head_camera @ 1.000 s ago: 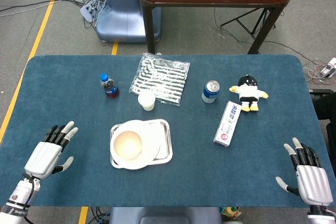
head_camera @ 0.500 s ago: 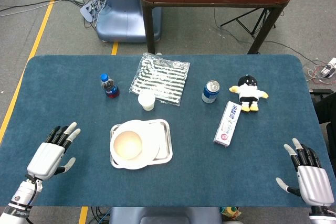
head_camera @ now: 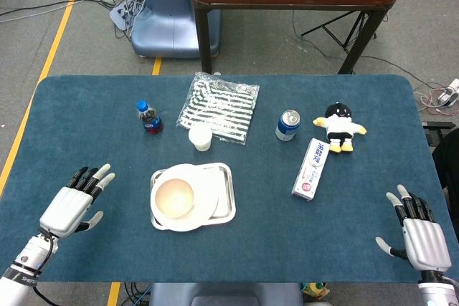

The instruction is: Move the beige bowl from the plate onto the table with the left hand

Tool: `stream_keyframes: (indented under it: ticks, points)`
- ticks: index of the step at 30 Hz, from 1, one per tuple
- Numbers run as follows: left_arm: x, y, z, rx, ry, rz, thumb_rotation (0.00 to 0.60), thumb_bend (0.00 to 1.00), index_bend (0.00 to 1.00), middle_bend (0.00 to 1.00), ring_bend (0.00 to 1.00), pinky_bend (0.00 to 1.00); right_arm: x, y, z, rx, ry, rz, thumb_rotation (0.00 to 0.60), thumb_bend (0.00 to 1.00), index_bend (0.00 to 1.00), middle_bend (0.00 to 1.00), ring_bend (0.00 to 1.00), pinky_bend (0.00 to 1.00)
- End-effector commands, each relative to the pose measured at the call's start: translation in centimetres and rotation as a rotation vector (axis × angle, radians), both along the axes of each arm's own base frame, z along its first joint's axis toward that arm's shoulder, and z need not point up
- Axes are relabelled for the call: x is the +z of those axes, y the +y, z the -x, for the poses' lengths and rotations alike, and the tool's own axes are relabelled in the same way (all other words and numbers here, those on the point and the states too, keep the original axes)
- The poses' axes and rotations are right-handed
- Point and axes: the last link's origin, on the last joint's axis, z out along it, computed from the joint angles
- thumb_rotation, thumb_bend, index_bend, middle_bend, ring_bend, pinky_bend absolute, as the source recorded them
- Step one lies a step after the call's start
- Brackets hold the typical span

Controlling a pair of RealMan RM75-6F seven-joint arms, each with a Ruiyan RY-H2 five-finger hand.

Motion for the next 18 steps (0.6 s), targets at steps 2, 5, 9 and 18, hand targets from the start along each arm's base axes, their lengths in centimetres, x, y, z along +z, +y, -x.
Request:
stream_keyframes:
  ticks: [2,5,9,18]
  points:
    - [-0.2,0.8,-1.0,-0.056,0.02,0.041,0.6,0.32,0.02,0.0,0.0,0.0,0.2,-0.4,0.2,-0.012,-0.002,0.01,0.6,0.25,0.0,0.0,0.0,0.0]
    - [-0.7,1.3,-1.7,-0.1,0.047,0.058,0.6,0.32,0.02,0.0,0.0,0.0,0.4,-0.5,0.4,-0.02,-0.001,0.022,0.6,0.25,0.0,0.0,0.0,0.0]
    - [-1.7,1.3,-2.1,-0.146,0.082,0.089,0.6,0.32,0.03,0.0,0.0,0.0,0.6,-0.7,0.7,-0.035,-0.003,0.029,0.6,0.25,0.0,0.0,0.0,0.0]
    - [-3.7,0.8,-2.6,-0.198,0.075,0.15,0.6,0.32,0.12,0.0,0.0,0.0,0.6,-1.2,1.2,-0.058,-0.005,0.015,0.6,0.25,0.0,0.0,0.0,0.0]
